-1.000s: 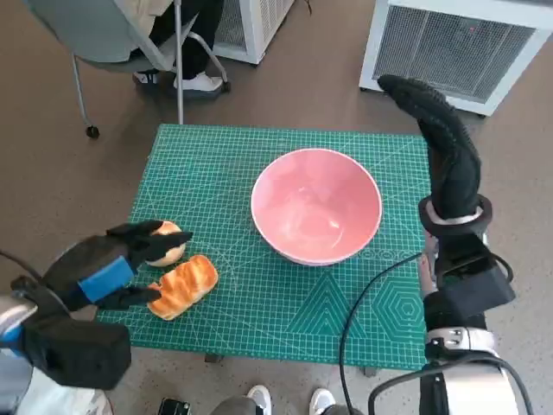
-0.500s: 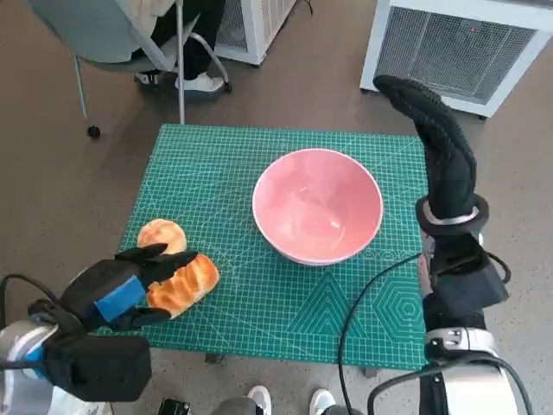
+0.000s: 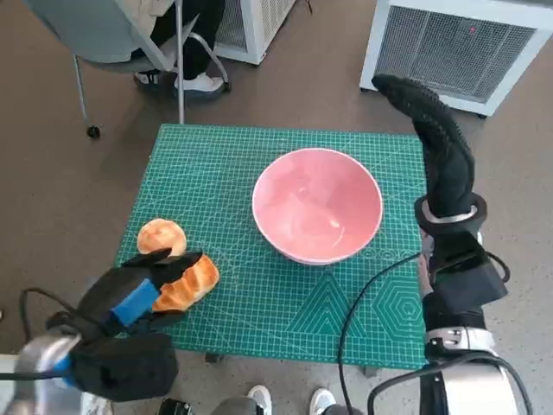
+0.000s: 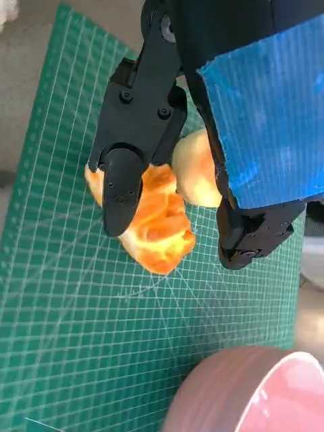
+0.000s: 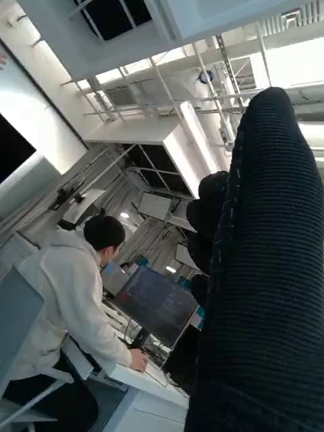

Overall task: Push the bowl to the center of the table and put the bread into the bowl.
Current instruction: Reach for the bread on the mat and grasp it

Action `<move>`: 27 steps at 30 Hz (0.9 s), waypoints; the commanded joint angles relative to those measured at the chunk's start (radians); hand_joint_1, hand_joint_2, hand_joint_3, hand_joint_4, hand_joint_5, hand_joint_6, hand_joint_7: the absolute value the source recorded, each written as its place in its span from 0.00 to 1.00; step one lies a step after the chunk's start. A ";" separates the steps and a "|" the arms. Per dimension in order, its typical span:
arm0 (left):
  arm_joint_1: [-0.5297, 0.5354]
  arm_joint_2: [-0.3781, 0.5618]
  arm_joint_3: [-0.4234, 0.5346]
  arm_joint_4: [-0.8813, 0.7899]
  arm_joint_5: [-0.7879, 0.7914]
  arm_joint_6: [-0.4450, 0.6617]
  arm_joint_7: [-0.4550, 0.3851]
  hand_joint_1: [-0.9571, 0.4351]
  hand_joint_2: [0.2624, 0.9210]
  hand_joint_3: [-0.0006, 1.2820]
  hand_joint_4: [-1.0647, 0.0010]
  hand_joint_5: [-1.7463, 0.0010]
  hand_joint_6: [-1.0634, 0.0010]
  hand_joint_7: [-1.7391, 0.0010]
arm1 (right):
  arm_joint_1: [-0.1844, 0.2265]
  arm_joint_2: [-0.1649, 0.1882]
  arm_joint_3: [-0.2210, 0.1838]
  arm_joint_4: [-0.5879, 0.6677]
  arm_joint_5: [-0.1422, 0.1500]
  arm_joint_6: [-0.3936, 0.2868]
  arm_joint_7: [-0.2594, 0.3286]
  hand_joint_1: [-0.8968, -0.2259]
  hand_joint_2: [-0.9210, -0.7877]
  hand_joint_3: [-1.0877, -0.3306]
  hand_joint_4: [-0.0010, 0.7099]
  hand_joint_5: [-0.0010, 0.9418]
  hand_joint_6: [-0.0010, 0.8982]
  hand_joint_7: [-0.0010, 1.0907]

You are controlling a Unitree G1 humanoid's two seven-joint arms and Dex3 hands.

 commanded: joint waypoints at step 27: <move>0.052 -0.223 -0.133 0.155 0.201 0.058 0.322 0.40 1.00 0.10 0.54 0.98 0.60 0.98 | 0.034 0.011 0.008 0.021 0.045 0.008 0.010 0.47 0.00 0.43 0.52 0.00 0.21 0.34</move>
